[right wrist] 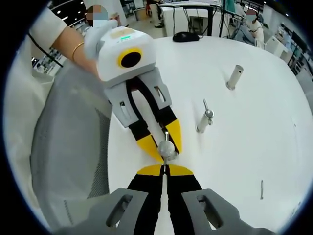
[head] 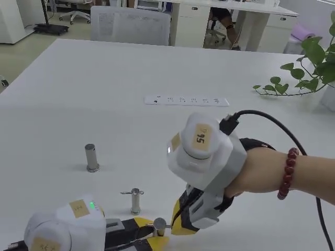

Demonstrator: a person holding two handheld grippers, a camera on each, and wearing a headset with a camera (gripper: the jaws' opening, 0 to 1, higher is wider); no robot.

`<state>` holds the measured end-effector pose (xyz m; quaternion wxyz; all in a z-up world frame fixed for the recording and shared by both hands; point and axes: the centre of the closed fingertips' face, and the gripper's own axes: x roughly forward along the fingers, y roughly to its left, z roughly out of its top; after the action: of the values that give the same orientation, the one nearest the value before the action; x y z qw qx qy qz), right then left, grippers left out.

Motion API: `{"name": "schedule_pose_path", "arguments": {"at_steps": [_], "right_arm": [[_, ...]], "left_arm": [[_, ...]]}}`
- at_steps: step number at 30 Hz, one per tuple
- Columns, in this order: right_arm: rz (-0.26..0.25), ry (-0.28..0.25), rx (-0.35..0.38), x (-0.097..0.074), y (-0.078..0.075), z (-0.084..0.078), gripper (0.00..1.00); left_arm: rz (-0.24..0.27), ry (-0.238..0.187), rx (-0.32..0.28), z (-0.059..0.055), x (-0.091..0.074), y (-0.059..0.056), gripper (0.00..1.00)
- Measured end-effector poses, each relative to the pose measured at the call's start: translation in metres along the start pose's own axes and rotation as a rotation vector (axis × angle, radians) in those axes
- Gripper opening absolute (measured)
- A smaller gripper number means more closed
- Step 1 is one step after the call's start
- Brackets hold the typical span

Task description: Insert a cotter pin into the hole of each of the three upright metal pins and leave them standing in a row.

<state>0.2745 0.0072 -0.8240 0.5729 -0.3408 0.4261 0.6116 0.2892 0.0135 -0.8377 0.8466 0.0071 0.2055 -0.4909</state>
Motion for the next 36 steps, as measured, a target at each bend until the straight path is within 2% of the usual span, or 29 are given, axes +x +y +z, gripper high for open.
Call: {"name": "schedule_pose_path", "arguments": {"at_steps": [9, 14, 18, 23, 26, 30, 36], "right_arm": [[0.0, -0.034, 0.011, 0.003, 0.0, 0.008, 0.03], [-0.004, -0.041, 0.012, 0.003, -0.001, 0.007, 0.04], [0.006, -0.065, 0.071, 0.002, -0.002, 0.007, 0.05], [0.003, -0.091, 0.083, 0.0, -0.001, 0.008, 0.06], [-0.006, -0.098, 0.087, -0.002, -0.002, 0.007, 0.11], [-0.006, -0.115, 0.11, -0.005, -0.003, 0.006, 0.11], [-0.008, -0.106, 0.105, -0.007, -0.001, 0.002, 0.1]], "left_arm": [[0.0, 0.001, -0.002, -0.001, 0.0, 0.0, 0.12], [0.002, 0.003, 0.0, -0.001, 0.001, 0.0, 0.12], [0.002, 0.004, -0.001, -0.001, 0.001, 0.0, 0.12], [0.003, 0.006, 0.0, -0.001, 0.001, 0.0, 0.12], [0.004, 0.008, 0.002, -0.001, 0.001, 0.0, 0.12], [0.006, 0.011, 0.003, -0.001, 0.001, 0.0, 0.12], [0.005, 0.012, 0.003, 0.0, 0.001, 0.0, 0.12]]}}
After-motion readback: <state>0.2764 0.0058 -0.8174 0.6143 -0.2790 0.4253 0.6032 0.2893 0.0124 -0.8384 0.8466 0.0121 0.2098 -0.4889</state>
